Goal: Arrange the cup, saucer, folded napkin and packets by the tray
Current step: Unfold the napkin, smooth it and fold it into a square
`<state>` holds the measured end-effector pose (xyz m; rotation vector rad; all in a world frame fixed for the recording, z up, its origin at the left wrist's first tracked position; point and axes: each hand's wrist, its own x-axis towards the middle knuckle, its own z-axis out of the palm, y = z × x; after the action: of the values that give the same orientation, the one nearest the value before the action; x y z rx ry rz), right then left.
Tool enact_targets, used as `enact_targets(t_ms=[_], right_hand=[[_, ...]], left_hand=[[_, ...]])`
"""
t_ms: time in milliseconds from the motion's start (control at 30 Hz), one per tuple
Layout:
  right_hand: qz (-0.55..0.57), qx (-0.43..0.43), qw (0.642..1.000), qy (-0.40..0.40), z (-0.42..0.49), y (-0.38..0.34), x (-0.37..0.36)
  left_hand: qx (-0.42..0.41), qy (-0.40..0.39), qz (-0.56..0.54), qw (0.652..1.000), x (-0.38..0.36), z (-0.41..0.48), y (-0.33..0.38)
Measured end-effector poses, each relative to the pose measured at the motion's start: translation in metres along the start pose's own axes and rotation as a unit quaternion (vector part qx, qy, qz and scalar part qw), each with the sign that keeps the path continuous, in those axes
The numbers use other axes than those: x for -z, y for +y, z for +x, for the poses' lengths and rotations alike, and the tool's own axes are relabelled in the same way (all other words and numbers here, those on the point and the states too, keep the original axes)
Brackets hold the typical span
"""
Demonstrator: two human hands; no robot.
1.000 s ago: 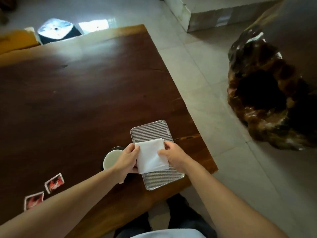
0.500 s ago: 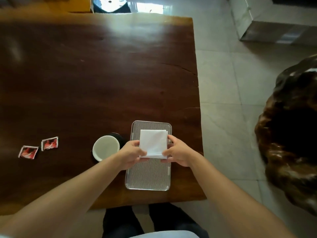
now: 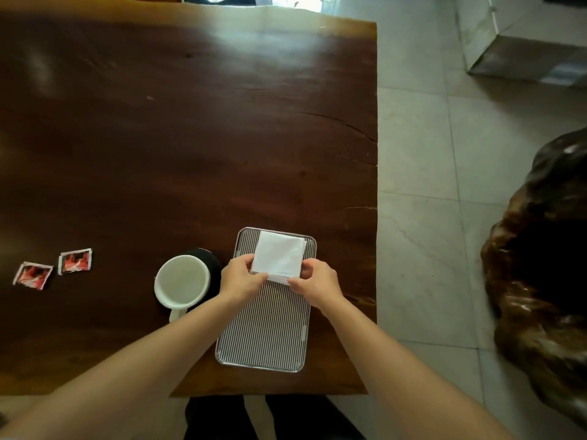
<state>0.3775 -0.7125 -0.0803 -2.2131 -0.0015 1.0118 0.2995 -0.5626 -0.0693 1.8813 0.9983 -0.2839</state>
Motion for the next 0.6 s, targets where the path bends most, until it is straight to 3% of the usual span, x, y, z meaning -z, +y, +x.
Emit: enact_targets(t_ms=[200, 400, 600], right_hand=[[-0.007, 0.041, 0.999, 0.028, 0.001, 0.004, -0.003], [-0.020, 0.044, 0.998, 0.031, 0.003, 0.010, -0.006], [-0.074, 0.035, 0.997, -0.016, -0.002, 0.012, -0.002]], left_hand=[[-0.067, 0.036, 0.085, 0.993, -0.004, 0.001, -0.004], [-0.065, 0.026, 0.111, 0.991, -0.006, 0.004, -0.011], [-0.055, 0.031, 0.128, 0.990, 0.002, 0.005, -0.007]])
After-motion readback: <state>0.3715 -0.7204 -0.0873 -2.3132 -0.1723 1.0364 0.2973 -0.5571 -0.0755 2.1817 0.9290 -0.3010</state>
